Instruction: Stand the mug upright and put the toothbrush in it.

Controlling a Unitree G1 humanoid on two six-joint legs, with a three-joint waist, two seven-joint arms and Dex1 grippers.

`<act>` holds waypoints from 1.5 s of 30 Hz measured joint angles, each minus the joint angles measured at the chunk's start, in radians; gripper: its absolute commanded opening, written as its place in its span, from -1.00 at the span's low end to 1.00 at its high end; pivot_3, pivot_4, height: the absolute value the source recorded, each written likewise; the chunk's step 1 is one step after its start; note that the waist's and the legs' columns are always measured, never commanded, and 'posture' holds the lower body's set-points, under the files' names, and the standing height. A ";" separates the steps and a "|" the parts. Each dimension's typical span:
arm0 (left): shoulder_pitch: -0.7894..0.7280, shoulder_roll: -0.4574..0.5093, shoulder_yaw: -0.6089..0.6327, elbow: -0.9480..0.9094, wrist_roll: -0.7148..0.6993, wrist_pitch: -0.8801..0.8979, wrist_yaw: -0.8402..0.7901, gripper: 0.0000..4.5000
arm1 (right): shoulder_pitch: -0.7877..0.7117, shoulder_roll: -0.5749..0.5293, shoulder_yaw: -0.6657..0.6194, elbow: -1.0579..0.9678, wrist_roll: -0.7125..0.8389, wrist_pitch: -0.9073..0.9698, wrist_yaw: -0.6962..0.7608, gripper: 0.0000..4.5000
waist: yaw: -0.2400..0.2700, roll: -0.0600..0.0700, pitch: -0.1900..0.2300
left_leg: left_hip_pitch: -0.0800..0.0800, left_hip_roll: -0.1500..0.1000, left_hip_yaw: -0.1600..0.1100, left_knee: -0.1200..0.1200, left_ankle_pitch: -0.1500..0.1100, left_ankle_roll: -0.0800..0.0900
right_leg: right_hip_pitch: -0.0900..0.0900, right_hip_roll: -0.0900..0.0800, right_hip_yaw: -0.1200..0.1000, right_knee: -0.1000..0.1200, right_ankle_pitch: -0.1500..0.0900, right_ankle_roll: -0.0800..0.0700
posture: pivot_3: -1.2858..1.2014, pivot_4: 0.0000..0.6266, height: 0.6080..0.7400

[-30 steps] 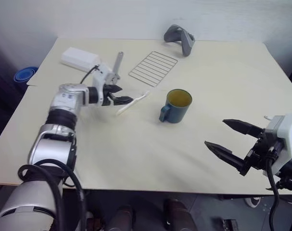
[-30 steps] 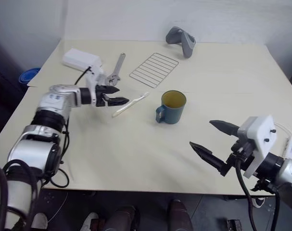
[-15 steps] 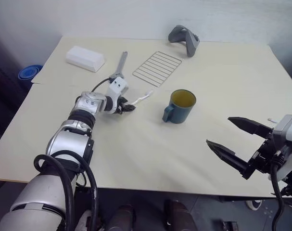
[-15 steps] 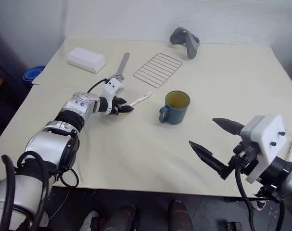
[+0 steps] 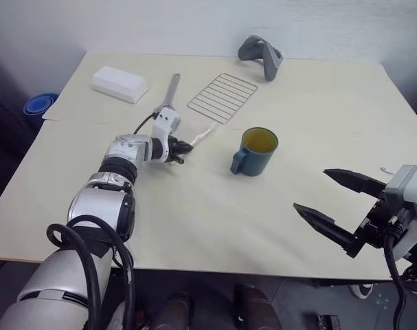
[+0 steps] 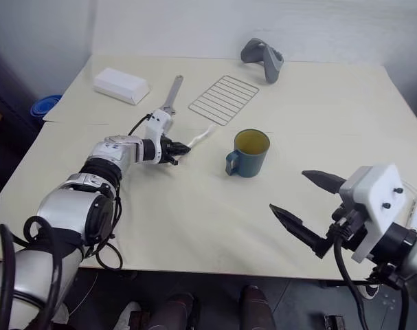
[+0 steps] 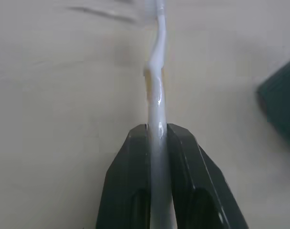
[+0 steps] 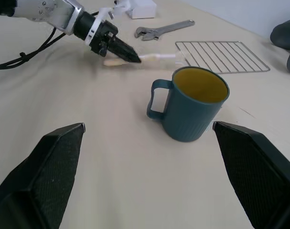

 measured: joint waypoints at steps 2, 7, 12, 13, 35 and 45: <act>-0.022 -0.018 0.085 -0.015 -0.075 -0.014 -0.003 -0.90 | 0.001 -0.001 0.000 0.001 0.005 0.000 0.004 1.00 | 0.001 0.000 0.000 | 0.000 0.000 0.000 0.000 0.000 0.000 | 0.000 0.000 0.000 0.000 0.000 0.000 | 0.03 -0.52 1.00; -0.096 -0.102 0.242 -0.127 -0.258 0.011 -0.013 -0.90 | -0.025 -0.016 0.000 0.020 -0.011 -0.001 -0.005 1.00 | 0.004 0.000 0.000 | -0.001 -0.001 0.000 0.001 0.000 0.000 | 0.000 -0.001 0.000 -0.001 0.000 0.001 | 0.03 -0.52 1.00; -0.106 -0.269 0.266 -0.247 -0.342 0.036 0.027 -0.90 | -0.046 -0.016 0.000 0.031 -0.013 -0.002 -0.010 1.00 | 0.005 0.000 0.000 | -0.001 -0.001 0.000 0.001 0.000 0.001 | 0.000 -0.001 0.000 -0.001 0.001 0.001 | 0.03 -0.52 1.00; -0.103 -0.303 0.255 -0.266 -0.342 0.025 0.033 -0.90 | -0.046 -0.016 0.000 0.031 -0.009 -0.002 -0.012 1.00 | 0.005 -0.001 0.000 | -0.001 -0.001 0.000 0.001 0.000 0.001 | 0.000 -0.001 0.000 -0.001 0.001 0.001 | 0.03 -0.52 1.00; 0.116 -0.453 0.009 -0.341 -0.196 -0.277 0.018 -0.22 | -0.005 -0.016 -0.066 0.030 0.112 -0.016 -0.156 1.00 | 0.011 0.000 0.000 | 0.001 -0.001 0.003 0.000 0.000 0.001 | 0.001 0.000 0.002 -0.002 0.001 0.002 | 0.03 -0.52 1.00; 0.290 -0.335 0.001 -0.668 -0.261 -0.070 -0.022 0.98 | -0.021 -0.028 -0.056 0.059 0.110 -0.019 -0.141 1.00 | -0.005 0.000 0.000 | 0.001 0.002 0.003 0.000 0.000 0.001 | 0.001 0.001 0.003 -0.001 0.001 0.002 | 0.03 -0.52 1.00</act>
